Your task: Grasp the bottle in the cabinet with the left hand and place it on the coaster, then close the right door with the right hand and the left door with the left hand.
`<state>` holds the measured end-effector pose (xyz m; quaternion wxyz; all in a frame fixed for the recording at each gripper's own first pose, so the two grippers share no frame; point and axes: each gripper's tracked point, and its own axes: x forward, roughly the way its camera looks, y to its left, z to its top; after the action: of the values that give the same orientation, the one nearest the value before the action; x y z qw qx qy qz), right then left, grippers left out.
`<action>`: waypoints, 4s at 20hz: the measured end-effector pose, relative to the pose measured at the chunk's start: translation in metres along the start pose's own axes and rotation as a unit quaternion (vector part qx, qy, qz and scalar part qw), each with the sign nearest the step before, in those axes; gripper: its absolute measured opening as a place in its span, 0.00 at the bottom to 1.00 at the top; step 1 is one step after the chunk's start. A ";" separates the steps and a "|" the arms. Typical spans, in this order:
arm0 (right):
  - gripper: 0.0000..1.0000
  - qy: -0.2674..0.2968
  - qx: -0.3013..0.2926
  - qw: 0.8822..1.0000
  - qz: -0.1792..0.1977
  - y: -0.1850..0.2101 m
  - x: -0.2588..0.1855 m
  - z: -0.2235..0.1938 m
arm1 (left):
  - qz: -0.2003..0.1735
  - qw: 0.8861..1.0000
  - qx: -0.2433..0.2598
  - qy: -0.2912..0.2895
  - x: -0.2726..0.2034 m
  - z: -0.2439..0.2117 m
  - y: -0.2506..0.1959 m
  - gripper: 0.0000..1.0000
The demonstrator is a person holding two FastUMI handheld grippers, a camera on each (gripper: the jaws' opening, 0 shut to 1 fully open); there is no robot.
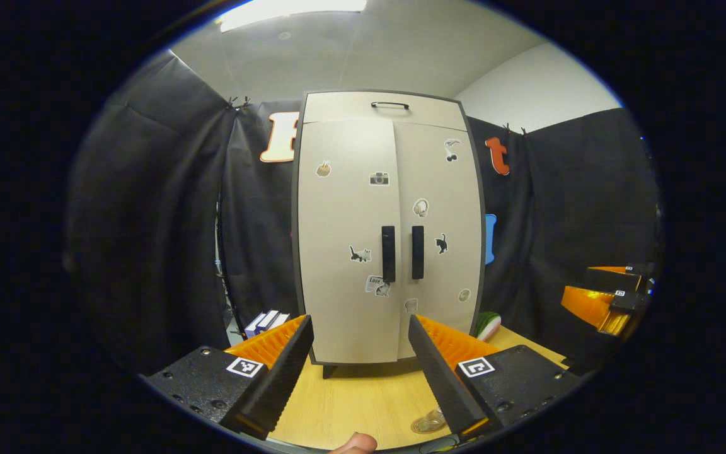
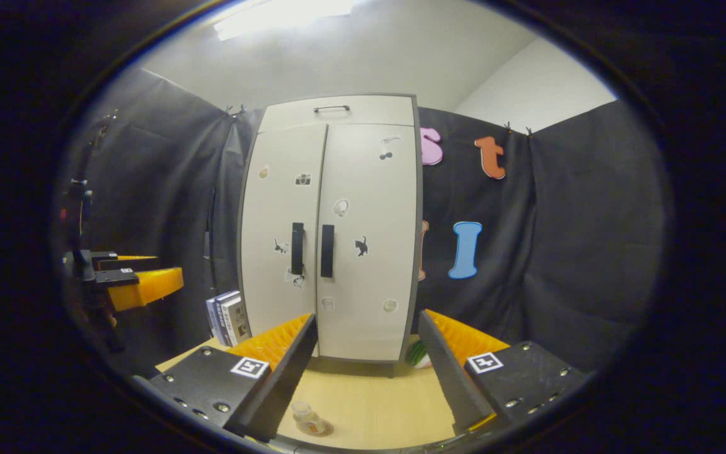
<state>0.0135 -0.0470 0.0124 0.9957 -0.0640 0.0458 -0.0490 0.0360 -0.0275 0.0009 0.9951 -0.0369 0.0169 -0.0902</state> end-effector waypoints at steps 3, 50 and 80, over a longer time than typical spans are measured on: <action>0.99 -0.001 0.003 1.000 -0.012 0.000 -0.005 -0.005 | -0.015 1.000 -0.002 0.000 0.003 -0.004 0.000 0.97; 0.99 -0.067 0.011 0.997 0.031 -0.132 0.003 0.033 | -0.015 0.999 -0.002 -0.033 0.079 0.049 -0.146 0.96; 0.98 -0.076 0.068 0.994 0.031 -0.244 0.041 0.016 | 0.000 1.000 0.002 -0.030 0.123 0.052 -0.266 0.96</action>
<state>0.0336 -0.2902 0.0568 0.9994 0.0017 -0.0319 -0.0164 0.1113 -0.3067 0.0701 0.9952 -0.0377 -0.0133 -0.0895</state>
